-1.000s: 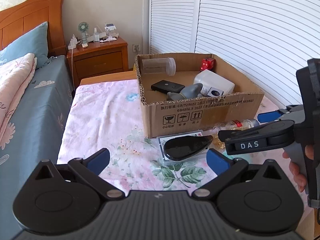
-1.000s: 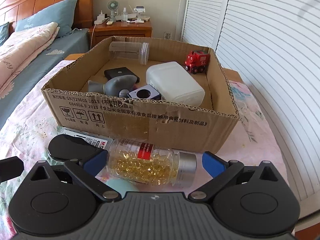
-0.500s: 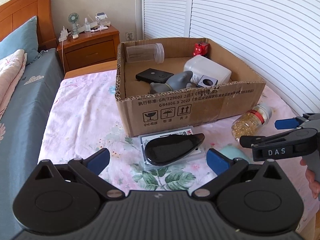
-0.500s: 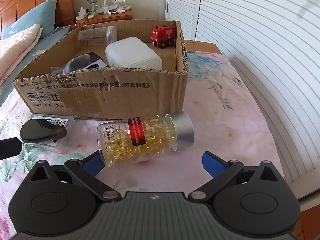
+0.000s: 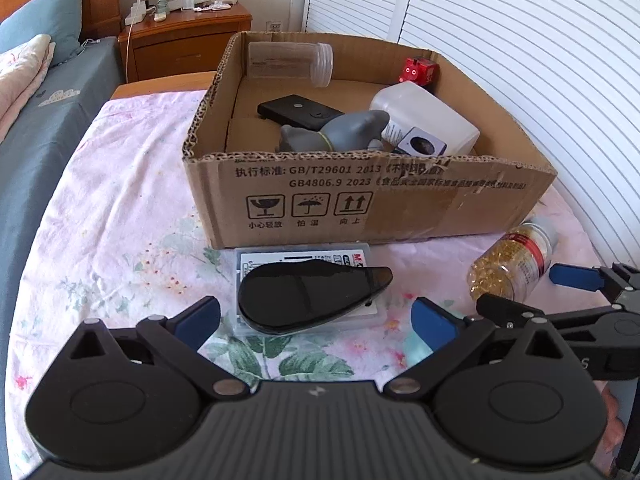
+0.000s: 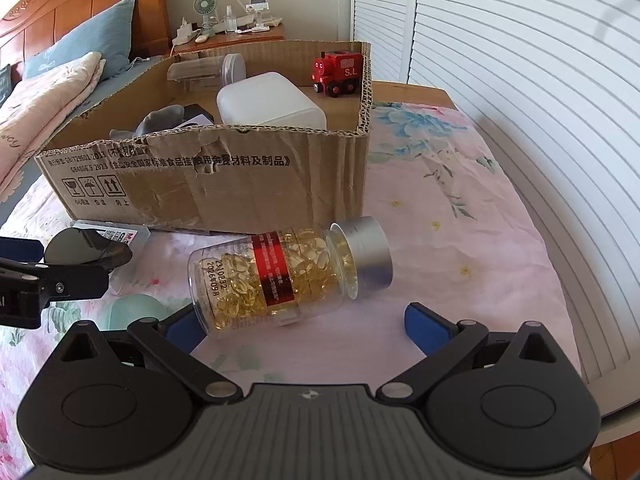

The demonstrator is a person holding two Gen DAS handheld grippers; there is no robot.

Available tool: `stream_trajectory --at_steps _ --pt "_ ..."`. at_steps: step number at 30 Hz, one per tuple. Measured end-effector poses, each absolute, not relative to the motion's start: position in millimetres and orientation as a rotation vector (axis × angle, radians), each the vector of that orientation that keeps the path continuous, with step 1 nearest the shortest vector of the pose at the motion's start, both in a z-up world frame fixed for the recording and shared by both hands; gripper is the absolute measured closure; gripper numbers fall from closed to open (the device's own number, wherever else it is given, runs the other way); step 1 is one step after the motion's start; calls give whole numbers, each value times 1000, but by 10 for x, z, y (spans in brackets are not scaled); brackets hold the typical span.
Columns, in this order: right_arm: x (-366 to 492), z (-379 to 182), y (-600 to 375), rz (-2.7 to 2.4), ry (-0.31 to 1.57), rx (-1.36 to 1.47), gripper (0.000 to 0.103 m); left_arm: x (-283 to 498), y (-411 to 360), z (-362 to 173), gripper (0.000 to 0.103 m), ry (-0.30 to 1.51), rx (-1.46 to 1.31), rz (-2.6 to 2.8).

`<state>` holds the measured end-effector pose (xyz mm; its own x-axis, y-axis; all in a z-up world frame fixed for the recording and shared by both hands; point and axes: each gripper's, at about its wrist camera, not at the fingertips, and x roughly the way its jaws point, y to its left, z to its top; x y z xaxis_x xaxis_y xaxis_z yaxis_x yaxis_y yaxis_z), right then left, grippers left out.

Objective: Organize rigid objects
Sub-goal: 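Close the right tool on the capsule bottle while the left tool grips the black oval case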

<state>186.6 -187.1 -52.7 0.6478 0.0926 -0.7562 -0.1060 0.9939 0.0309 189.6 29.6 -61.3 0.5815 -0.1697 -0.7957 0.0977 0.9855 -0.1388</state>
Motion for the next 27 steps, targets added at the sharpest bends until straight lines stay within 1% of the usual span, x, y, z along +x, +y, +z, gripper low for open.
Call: stream_trajectory --at_steps 16,18,20,21,27 --pt "1844 -554 -1874 138 834 -43 0 2046 58 -659 4 913 -46 -58" --pt "1847 -560 -1843 135 837 -64 0 2063 17 -664 5 911 -24 -46" --pt "1843 -570 -1811 133 836 -91 0 2055 -15 -663 11 902 3 -35" --pt "1842 -570 -1812 133 836 -90 0 2049 -22 -661 12 898 13 -33" --pt "1860 -564 -1838 151 842 -97 0 1992 59 -696 12 901 55 -22"
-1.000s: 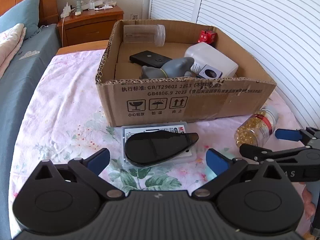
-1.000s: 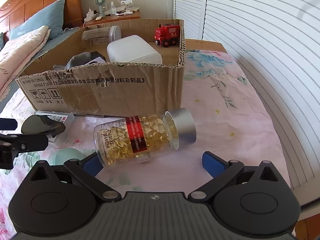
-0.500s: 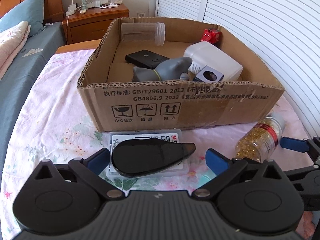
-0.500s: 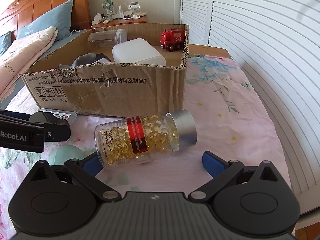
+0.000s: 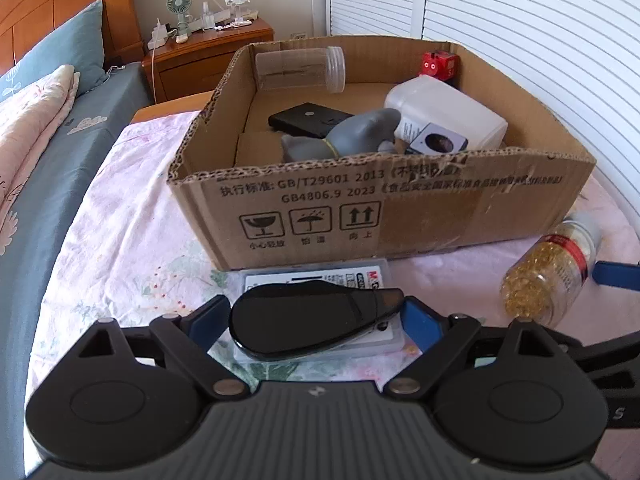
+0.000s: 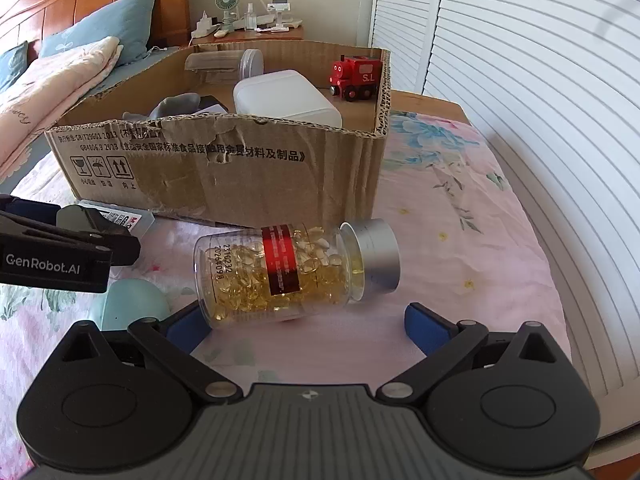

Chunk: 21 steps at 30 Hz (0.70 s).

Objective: Organize rigid objects
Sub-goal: 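Close the right tool on the capsule bottle while the left tool grips the black oval case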

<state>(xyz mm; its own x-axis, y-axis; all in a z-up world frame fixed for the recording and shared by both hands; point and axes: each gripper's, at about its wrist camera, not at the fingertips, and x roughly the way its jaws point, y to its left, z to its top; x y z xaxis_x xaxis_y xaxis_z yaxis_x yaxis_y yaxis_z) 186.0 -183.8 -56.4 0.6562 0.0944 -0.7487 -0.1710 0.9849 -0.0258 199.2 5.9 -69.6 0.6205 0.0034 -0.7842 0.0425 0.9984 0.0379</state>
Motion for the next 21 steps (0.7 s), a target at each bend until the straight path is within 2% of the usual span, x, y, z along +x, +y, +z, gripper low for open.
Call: stream_trajectory --at_steps 9,21 --pt "1858 -544 -1828 173 824 -125 0 1905 123 -702 11 880 89 -12" --pt "1972 -457 -1763 222 803 -135 0 1968 220 -692 11 924 -55 29"
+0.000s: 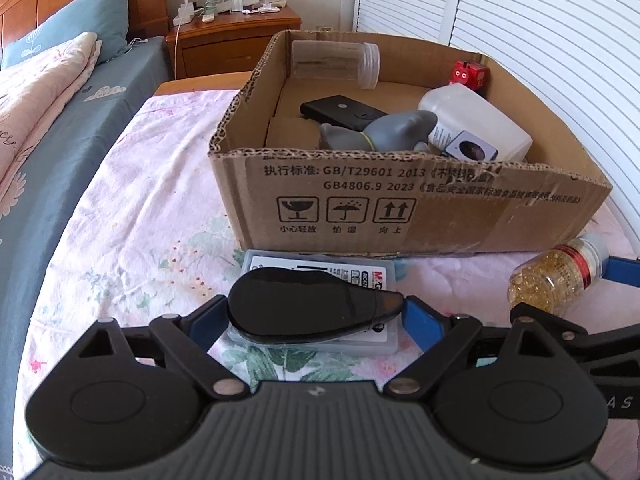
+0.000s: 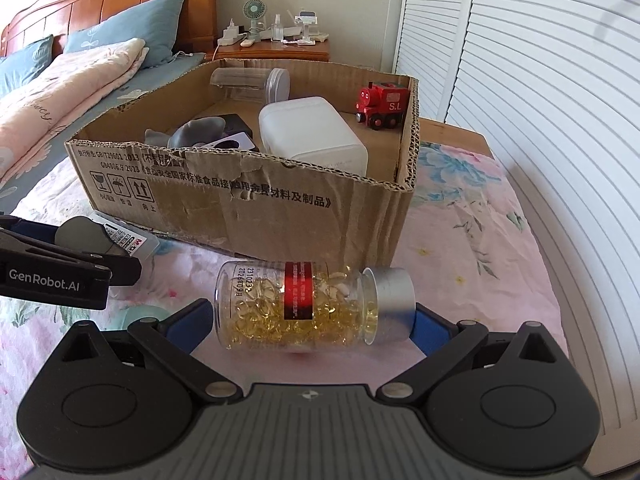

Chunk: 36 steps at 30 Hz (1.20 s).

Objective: Organize rigid objects
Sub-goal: 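Close the right tool on the capsule bottle while the left tool grips the black oval case, then carry the capsule bottle and black oval case into the box and open both tools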

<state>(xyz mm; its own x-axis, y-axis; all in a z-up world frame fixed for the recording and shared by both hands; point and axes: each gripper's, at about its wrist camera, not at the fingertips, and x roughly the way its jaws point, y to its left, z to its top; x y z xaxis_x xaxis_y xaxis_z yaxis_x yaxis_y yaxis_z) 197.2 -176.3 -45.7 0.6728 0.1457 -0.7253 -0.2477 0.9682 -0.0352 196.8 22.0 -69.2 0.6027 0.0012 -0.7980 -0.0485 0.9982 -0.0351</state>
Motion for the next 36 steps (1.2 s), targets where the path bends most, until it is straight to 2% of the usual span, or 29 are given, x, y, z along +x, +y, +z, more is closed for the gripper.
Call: stream_trajectory --at_steps 6,9,23,36 --pt "2000 -432 -1755 216 803 -121 0 1958 229 -682 13 921 -61 30" --pt "2017 -424 -1753 203 812 -131 7 1951 232 -678 13 922 -53 21" --pt "1917 -316 -1756 281 852 -166 7 1868 279 -504 13 927 78 -115" --pt "1783 78 -1816 373 863 -209 7 1903 284 40 13 864 173 -285"
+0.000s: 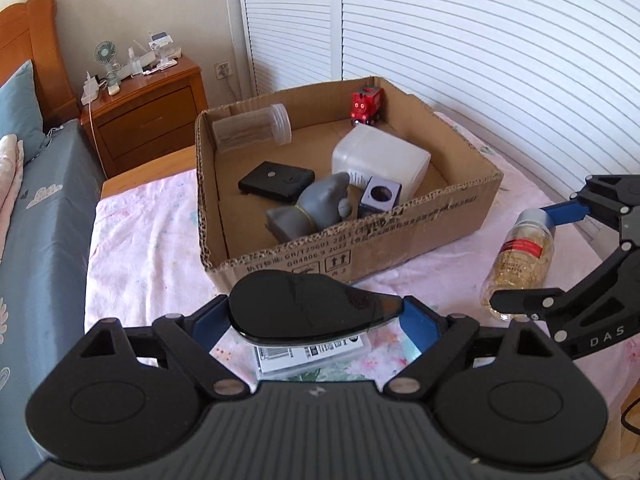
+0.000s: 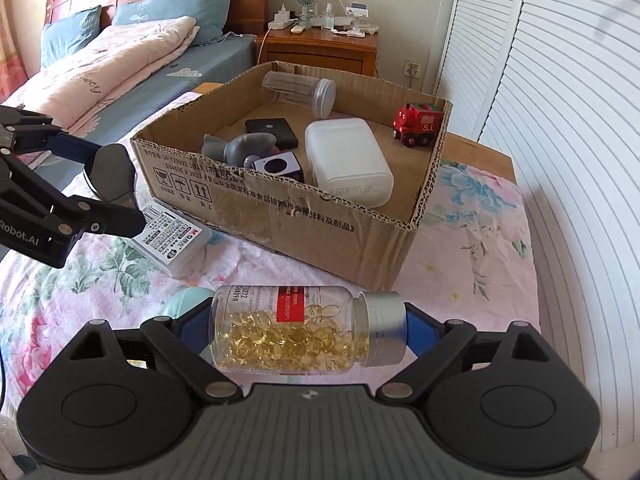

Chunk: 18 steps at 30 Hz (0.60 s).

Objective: Organize rigid objects
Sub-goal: 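Carry the capsule bottle and black oval case into the box and open both tools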

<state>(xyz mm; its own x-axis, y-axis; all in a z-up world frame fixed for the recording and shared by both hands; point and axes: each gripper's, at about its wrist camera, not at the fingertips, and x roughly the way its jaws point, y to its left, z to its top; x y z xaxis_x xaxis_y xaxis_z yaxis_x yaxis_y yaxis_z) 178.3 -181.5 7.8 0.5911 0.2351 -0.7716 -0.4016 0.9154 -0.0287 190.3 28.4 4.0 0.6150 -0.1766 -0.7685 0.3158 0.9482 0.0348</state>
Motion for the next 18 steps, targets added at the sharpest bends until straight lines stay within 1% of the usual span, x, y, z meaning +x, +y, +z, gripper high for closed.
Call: stream_trajectory --at_steps 9,18 --pt "1763 499 -1866 379 795 -211 7 2285 268 250 13 791 167 -312" --pt "1899 643 -1831 362 759 -214 7 2831 276 173 12 766 130 -276"
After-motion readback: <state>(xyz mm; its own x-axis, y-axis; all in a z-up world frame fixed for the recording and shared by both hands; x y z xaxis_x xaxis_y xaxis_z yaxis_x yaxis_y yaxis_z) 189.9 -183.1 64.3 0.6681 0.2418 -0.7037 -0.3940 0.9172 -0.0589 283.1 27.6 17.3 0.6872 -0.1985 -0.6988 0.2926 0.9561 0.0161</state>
